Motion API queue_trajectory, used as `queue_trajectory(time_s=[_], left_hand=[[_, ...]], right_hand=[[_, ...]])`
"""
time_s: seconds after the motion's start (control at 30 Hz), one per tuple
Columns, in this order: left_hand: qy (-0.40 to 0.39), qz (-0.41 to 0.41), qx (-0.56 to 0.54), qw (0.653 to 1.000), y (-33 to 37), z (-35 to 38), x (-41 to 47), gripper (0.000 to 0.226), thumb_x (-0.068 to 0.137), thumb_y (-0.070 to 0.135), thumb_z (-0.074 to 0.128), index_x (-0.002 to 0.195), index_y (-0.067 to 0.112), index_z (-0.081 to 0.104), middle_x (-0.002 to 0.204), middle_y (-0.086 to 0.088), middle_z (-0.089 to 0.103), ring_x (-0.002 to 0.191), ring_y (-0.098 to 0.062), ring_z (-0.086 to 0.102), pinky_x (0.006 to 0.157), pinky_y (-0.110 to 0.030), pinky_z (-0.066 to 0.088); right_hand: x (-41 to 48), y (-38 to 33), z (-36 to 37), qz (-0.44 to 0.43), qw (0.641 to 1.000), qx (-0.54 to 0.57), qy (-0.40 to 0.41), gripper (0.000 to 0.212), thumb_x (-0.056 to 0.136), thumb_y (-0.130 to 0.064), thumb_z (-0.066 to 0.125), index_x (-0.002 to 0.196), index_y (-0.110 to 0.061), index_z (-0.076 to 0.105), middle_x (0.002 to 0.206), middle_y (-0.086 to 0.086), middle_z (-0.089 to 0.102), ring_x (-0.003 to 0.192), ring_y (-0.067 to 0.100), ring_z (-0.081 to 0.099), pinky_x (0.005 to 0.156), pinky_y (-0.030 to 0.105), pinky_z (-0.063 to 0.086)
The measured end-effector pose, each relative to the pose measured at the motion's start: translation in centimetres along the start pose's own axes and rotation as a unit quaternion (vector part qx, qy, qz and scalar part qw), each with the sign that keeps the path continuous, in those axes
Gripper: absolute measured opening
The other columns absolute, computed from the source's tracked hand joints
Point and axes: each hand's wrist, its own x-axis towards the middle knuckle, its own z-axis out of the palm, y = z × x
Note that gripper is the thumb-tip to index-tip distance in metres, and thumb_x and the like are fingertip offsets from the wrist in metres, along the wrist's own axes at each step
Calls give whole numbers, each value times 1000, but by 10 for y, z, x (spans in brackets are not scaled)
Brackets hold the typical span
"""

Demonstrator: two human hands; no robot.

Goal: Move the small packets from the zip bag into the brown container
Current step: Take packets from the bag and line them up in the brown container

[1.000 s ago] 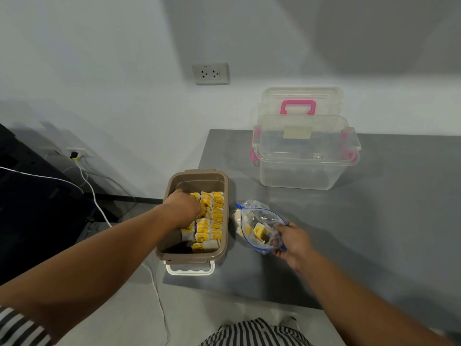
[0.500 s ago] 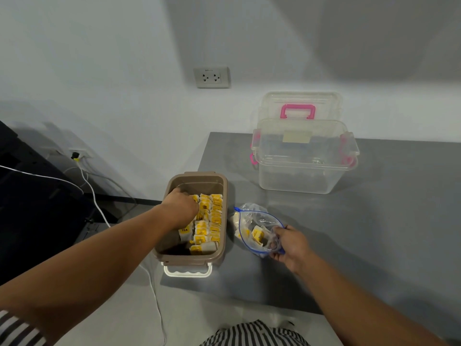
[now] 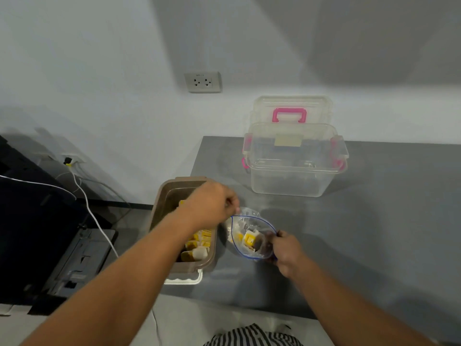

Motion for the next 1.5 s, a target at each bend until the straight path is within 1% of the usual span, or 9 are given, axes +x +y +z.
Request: queue_trajectory(time_s=[0.17, 0.3, 0.5, 0.83, 0.97, 1.13, 1.27, 1.37, 1.5], left_hand=[[-48, -22, 9, 999, 29, 60, 16, 15, 91, 24, 67, 102, 20, 77, 102, -2, 75, 95, -19, 68, 85, -28, 54], [-104, -65, 108, 987, 36, 100, 31, 24, 94, 18, 60, 116, 13, 71, 113, -12, 70, 106, -28, 66, 86, -35, 53], [-104, -118, 94, 983, 38, 126, 34, 21, 91, 22, 62, 105, 8, 71, 104, -14, 71, 96, -29, 69, 73, -34, 52], [-79, -126, 35, 988, 40, 114, 36, 19, 86, 27, 70, 103, 20, 74, 97, -7, 73, 89, -25, 70, 79, -35, 59], [-61, -115, 18, 991, 40, 104, 33, 16, 90, 28, 67, 104, 23, 72, 105, -6, 71, 95, -24, 68, 86, -36, 57], [-87, -108, 18, 990, 37, 94, 35, 29, 92, 17, 66, 120, 18, 69, 122, -10, 66, 108, -27, 65, 94, -32, 53], [-41, -92, 2, 995, 34, 86, 27, 23, 85, 13, 69, 105, 23, 72, 107, -4, 72, 97, -22, 68, 87, -32, 56], [25, -64, -15, 998, 28, 65, 17, 14, 86, 24, 72, 99, 27, 73, 98, 3, 74, 91, -16, 68, 85, -32, 56], [87, -54, -84, 991, 14, 13, 2, 7, 85, 23, 76, 89, 28, 75, 83, 12, 71, 80, -7, 66, 78, -27, 54]], right_hand=[[-5, 2, -6, -13, 1000, -2, -5, 14, 105, -13, 49, 100, -12, 62, 95, 12, 72, 82, 25, 67, 66, 35, 55], [-5, 3, -13, -11, 1000, 2, 5, 14, 104, -13, 49, 100, -12, 62, 85, 9, 71, 73, 23, 64, 65, 34, 51], [-3, 4, -22, -7, 1000, -22, 15, 21, 102, -8, 45, 85, -14, 57, 63, 5, 61, 61, 22, 56, 57, 28, 42], [-1, 3, -24, -20, 999, -36, 20, 17, 103, -16, 50, 89, -12, 59, 82, 11, 65, 70, 23, 59, 62, 32, 46], [-1, 1, -21, -17, 999, -27, 15, 16, 103, -19, 50, 93, -12, 61, 89, 13, 67, 77, 25, 61, 68, 36, 48], [-3, -2, -16, -17, 999, -23, 18, 18, 104, -17, 49, 90, -14, 60, 78, 8, 66, 67, 22, 60, 60, 31, 47], [-3, -5, -12, -18, 1000, -15, 19, 16, 104, -19, 50, 97, -13, 63, 91, 11, 70, 82, 27, 65, 68, 35, 50], [-3, -4, -9, -21, 1000, -10, 17, 16, 103, -21, 52, 97, -13, 63, 91, 13, 70, 84, 29, 65, 75, 43, 52], [-2, -6, -5, -20, 1000, -2, 10, 16, 103, -22, 52, 96, -14, 64, 92, 11, 72, 86, 29, 67, 85, 48, 56]])
